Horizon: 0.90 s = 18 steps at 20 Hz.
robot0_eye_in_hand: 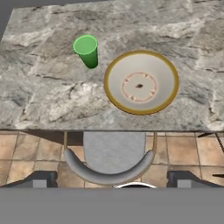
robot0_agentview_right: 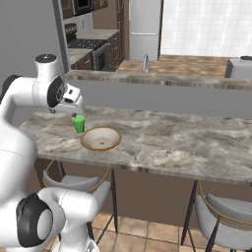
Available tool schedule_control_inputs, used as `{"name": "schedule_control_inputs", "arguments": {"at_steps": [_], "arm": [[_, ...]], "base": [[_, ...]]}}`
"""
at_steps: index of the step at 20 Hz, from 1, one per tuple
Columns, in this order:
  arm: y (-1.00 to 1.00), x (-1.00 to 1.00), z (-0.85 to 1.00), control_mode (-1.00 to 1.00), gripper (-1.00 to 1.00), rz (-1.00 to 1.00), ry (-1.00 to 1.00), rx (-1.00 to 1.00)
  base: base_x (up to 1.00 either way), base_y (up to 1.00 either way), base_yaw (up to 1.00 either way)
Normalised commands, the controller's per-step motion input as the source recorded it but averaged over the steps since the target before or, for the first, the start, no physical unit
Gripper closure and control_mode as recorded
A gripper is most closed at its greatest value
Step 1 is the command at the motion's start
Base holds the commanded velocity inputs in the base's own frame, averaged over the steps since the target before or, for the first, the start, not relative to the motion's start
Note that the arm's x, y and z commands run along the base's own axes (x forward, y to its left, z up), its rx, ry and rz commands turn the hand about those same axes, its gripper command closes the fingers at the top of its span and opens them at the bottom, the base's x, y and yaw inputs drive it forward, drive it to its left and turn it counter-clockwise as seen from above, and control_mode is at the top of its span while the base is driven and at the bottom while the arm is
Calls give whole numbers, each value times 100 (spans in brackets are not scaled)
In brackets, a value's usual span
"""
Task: Place the cup inside the bowl on the dining table and move the bowl to any counter.
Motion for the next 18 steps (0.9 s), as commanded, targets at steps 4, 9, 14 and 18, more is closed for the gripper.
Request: {"name": "schedule_control_inputs", "arguments": {"at_steps": [4,9,14,18], "arm": [[12,12,0,-100,-100,0,-13,12],[8,18,0,-100,-100,0,-9,10],[11,33,0,-100,-100,0,-1,1],[9,54,0,-100,-100,0,1,0]], "base": [[0,0,0],[0,0,0],[0,0,0],[0,0,0]]}}
